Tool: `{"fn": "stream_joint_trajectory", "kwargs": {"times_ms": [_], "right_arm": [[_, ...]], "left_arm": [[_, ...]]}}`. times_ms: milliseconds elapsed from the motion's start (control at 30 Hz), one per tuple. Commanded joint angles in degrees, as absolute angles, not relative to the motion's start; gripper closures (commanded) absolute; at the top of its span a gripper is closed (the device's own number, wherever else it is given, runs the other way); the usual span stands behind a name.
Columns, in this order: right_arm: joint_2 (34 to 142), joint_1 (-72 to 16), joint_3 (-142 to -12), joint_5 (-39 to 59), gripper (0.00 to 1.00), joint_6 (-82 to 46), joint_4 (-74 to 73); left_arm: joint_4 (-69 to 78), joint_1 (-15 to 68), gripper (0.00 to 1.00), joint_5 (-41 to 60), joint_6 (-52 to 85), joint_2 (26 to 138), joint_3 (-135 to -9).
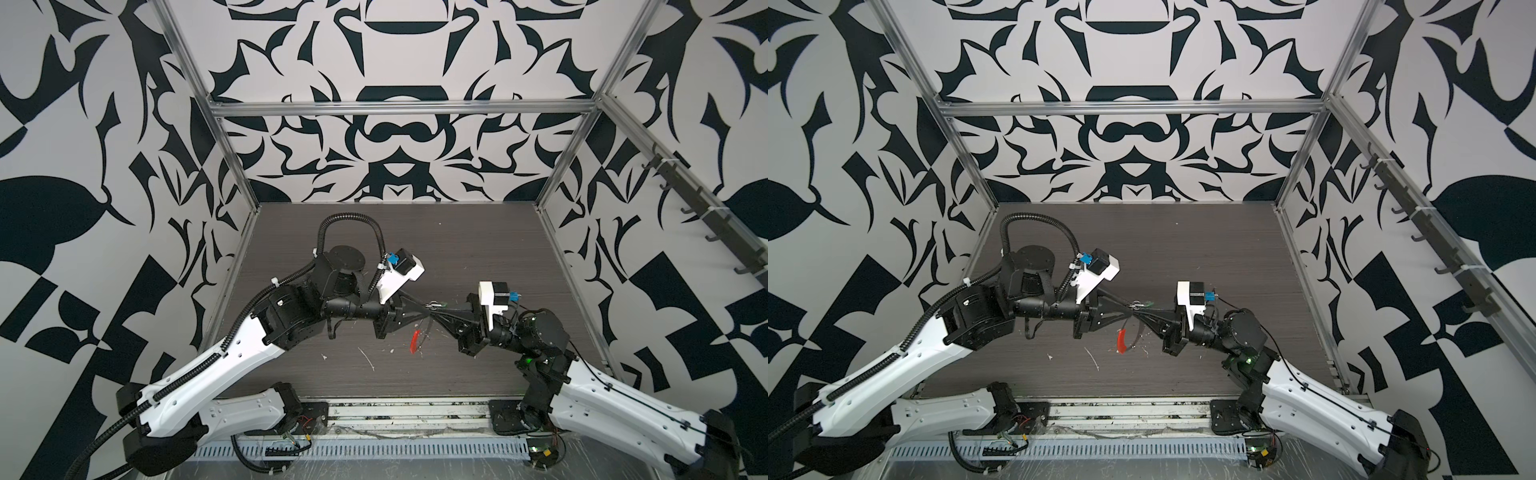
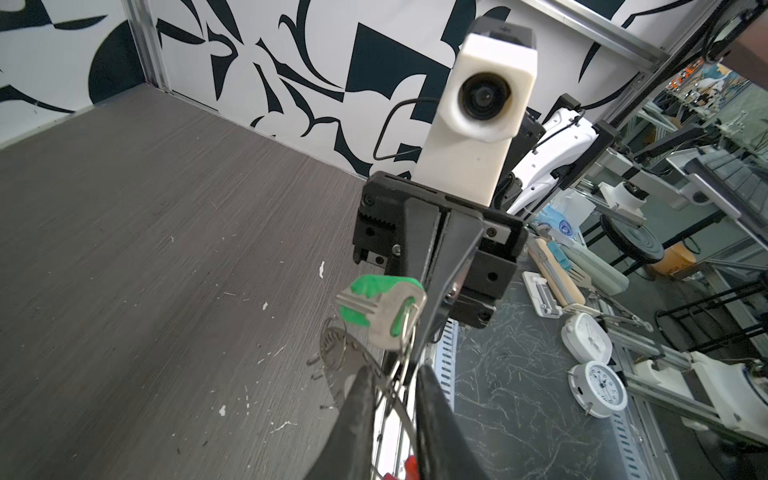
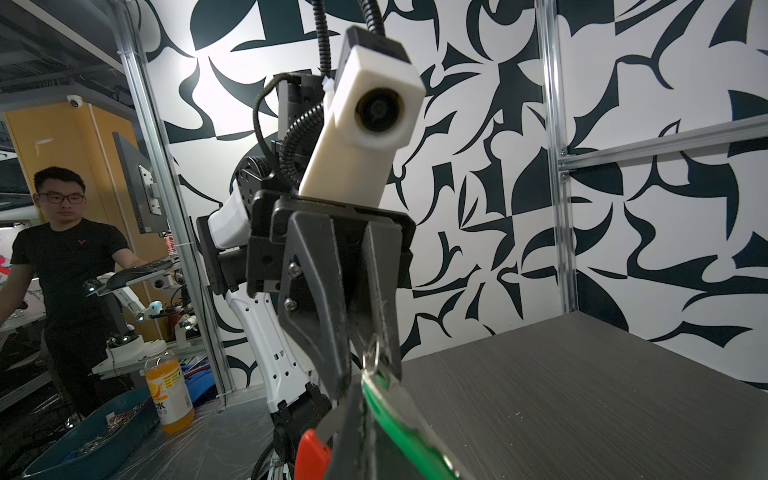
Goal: Remove the keys from the keyring
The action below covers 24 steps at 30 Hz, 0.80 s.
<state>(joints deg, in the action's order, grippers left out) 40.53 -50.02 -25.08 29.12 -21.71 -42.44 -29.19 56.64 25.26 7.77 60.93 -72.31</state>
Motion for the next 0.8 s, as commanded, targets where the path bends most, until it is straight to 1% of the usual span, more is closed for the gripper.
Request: {"fn": "stream_joint_trajectory", "kwargs": {"times_ms": [0, 67, 167, 267, 300, 433, 467, 633, 767], "right_arm": [[39.69, -50.3, -26.25, 28.65, 1.0, -22.15, -45.34], [39.65, -50.27, -26.25, 28.56, 1.0, -22.24, -45.34], [39.51, -50.22, -26.29, 28.39, 1.0, -22.18, -45.19], [39.63, -50.24, -26.37, 28.13, 1.0, -22.24, -45.08], [39.59, -50.21, -26.36, 27.85, 1.0, -22.41, -45.02], [39.51, -50.21, -26.2, 27.18, 1.0, -23.45, -44.7], [39.46, -50.27, -26.38, 27.16, 0.98, -23.78, -44.44], [37.75, -50.21, -26.72, 26.06, 0.82, -25.37, -40.34], [34.03, -50.25, -26.02, 23.38, 0.72, -25.79, -33.61]], "left_arm": [[-30.15, 56.75, 0.82, 25.56, 7.46, 59.79, -73.85], [-30.1, 56.76, 0.86, 25.93, 7.47, 60.08, -74.09], [-30.58, 56.75, 0.87, 26.51, 7.6, 60.81, -74.53], [-30.59, 56.7, 0.97, 26.53, 7.73, 60.97, -74.77], [-30.51, 56.72, 0.99, 26.4, 7.73, 60.8, -74.84], [-30.65, 56.73, 1.0, 25.18, 7.77, 60.6, -75.27], [-30.82, 56.78, 1.0, 24.78, 7.82, 60.64, -75.44], [-33.11, 56.76, 1.0, 22.31, 8.06, 61.39, -77.05], [-35.16, 56.79, 1.0, 21.2, 9.47, 61.85, -78.93]]}}
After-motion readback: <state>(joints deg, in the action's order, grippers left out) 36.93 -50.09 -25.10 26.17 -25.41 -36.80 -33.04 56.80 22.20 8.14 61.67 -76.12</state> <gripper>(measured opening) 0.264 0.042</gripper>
